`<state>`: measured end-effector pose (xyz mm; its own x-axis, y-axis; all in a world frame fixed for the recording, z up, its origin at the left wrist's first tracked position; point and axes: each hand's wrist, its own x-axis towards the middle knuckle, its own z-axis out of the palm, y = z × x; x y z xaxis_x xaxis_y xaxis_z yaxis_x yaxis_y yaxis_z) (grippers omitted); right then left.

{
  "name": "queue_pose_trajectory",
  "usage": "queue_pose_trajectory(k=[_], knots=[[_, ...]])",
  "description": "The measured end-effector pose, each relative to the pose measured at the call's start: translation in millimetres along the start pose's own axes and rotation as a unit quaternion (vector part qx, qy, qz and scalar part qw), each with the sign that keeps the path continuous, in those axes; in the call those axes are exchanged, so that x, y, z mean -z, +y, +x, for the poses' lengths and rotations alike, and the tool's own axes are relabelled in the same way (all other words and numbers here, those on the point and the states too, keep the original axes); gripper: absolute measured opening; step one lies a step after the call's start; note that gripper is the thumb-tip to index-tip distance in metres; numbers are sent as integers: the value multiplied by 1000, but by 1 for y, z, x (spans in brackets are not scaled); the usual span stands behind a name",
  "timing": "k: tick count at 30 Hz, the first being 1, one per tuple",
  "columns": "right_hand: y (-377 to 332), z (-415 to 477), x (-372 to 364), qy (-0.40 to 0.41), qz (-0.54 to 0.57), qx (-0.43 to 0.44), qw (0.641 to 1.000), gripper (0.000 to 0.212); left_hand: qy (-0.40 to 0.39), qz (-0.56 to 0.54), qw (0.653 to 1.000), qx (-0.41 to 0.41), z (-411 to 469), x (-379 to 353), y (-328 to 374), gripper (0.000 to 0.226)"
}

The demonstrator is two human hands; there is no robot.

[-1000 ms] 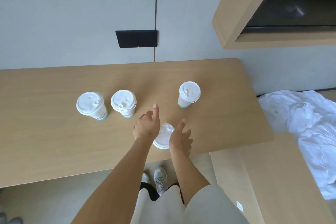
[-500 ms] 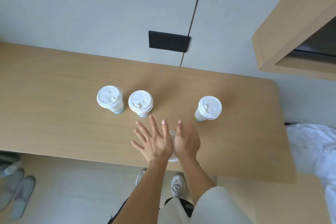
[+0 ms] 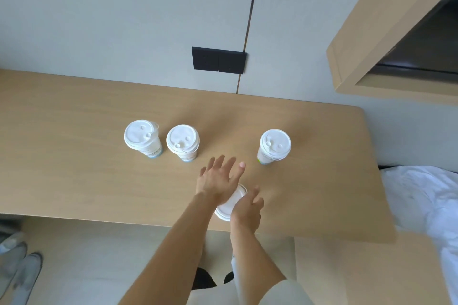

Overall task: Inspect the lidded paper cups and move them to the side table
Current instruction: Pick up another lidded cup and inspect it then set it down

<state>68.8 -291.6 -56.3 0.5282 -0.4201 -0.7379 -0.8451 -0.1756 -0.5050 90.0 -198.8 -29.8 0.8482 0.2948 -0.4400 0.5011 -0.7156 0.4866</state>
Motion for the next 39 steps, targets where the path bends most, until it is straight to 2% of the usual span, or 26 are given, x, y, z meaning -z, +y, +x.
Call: queue_pose_trajectory(k=[3, 6, 9, 12, 17, 20, 23, 26, 28, 32, 34, 36, 37, 38, 39], knots=[[-9, 3, 12, -12, 22, 15, 1000, 84, 38, -32, 999, -7, -5, 2, -1, 77], [-24, 8, 21, -14, 6, 142, 990, 66, 86, -103, 989, 66, -19, -3, -4, 99], [-33, 9, 13, -39, -84, 252, 963, 62, 73, -122, 976, 164, -33, -18, 1, 92], [-32, 12, 1, -57, -164, 279, 944, 71, 91, -128, 965, 211, -36, -26, 6, 84], [-25, 22, -1, -35, -154, 267, 951, 54, 111, -135, 965, 195, -28, -33, 4, 61], [-22, 22, -4, -17, -128, 256, 958, 49, 115, -140, 968, 174, -24, -33, 4, 59], [-19, 13, -4, -13, -57, 204, 977, 48, 87, -123, 982, 111, -15, -26, 0, 59], [-19, 4, -6, 3, -13, 149, 989, 51, 57, -121, 990, 36, -10, -18, -4, 73], [-20, 1, -7, 4, 14, 117, 993, 57, 70, -124, 990, 0, -11, -15, -5, 84], [-24, -5, 0, -65, 66, 22, 995, 78, 146, -146, 976, -67, -21, -9, -13, 81], [-26, -6, 9, -100, 76, 20, 992, 85, 159, -185, 966, -85, -30, -7, -23, 75], [-26, -5, 19, -103, 36, 82, 991, 90, 169, -223, 956, -91, -43, -10, -43, 66], [-24, -4, 23, -92, -10, 145, 985, 94, 175, -231, 952, -94, -50, -13, -56, 62], [-21, -3, 27, -80, -67, 228, 968, 97, 178, -229, 952, -95, -59, -19, -69, 60], [-18, -4, 31, -71, -126, 323, 935, 97, 172, -218, 956, -97, -69, -26, -83, 59]])
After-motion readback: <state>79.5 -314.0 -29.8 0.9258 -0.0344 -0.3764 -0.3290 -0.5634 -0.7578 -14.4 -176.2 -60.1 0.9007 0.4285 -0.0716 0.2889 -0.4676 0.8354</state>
